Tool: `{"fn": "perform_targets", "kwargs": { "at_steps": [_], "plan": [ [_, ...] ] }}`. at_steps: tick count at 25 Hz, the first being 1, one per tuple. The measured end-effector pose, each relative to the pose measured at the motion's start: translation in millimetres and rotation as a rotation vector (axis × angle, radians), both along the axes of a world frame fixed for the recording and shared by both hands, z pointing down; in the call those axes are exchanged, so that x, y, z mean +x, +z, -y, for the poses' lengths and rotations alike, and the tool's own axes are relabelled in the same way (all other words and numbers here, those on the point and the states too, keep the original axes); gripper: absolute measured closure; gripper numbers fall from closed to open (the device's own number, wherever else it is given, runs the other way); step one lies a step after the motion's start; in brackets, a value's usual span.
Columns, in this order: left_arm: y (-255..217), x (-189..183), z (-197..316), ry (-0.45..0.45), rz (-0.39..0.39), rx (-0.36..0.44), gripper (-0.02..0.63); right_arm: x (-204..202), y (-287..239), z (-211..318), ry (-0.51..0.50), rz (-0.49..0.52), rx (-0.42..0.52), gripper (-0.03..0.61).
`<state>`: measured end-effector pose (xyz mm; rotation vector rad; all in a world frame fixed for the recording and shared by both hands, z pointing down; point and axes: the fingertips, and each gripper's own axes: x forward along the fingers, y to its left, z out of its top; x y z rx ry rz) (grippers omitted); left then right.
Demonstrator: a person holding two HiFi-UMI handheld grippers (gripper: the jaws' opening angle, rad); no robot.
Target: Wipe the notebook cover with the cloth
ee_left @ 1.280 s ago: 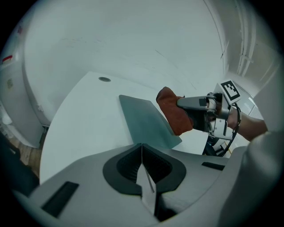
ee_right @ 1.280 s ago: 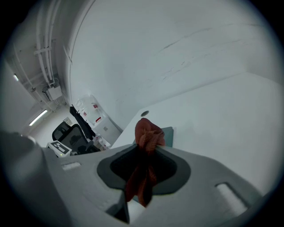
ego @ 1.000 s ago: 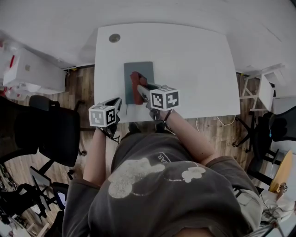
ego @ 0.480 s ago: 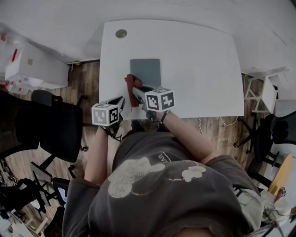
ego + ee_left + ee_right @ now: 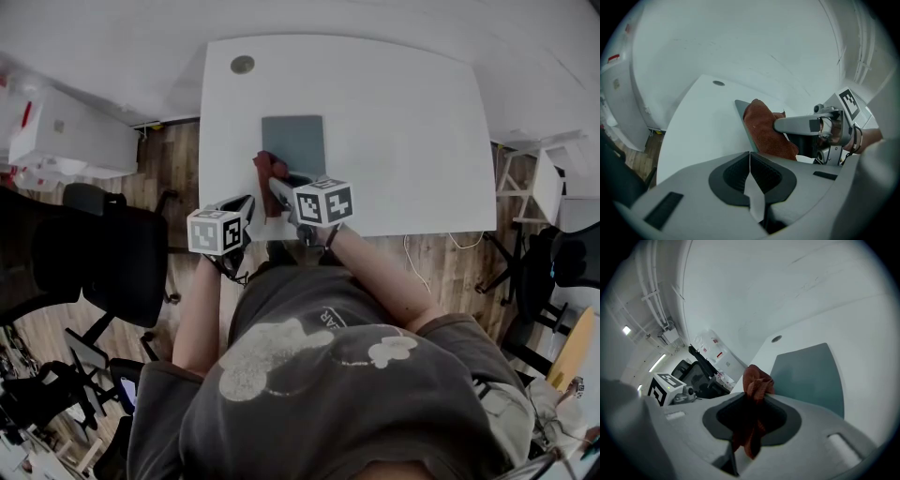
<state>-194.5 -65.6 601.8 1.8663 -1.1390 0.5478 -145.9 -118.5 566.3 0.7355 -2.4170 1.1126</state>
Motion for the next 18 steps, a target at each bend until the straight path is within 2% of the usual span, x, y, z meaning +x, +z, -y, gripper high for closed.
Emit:
{"fn": "perform_targets", "kwargs": {
  "at_steps": [10, 18],
  "plan": [
    [-4.4, 18.9, 10.2, -0.002, 0.006, 0.009, 0.617, 25.0, 0.7, 8.8, -0.007, 0.004, -0.008, 0.489],
    [-6.1, 40.6, 18.4, 0.004, 0.015, 0.015, 0.617, 60.5, 1.9, 21.2, 0.034, 0.011, -0.012, 0.489]
  ]
}}
